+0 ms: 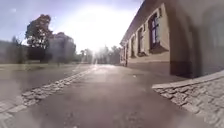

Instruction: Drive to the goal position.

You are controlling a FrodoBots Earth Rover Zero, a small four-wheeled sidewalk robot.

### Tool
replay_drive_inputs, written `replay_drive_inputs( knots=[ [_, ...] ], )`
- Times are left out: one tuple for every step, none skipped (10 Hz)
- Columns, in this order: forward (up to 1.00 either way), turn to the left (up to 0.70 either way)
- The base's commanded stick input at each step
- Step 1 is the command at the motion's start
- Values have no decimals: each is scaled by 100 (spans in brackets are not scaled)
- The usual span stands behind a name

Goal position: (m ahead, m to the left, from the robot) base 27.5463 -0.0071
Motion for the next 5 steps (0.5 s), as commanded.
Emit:
replay_drive_inputs(
  knots=[
    [70,0],
    [70,0],
    [70,0],
    [70,0],
    [70,0]
  ],
)
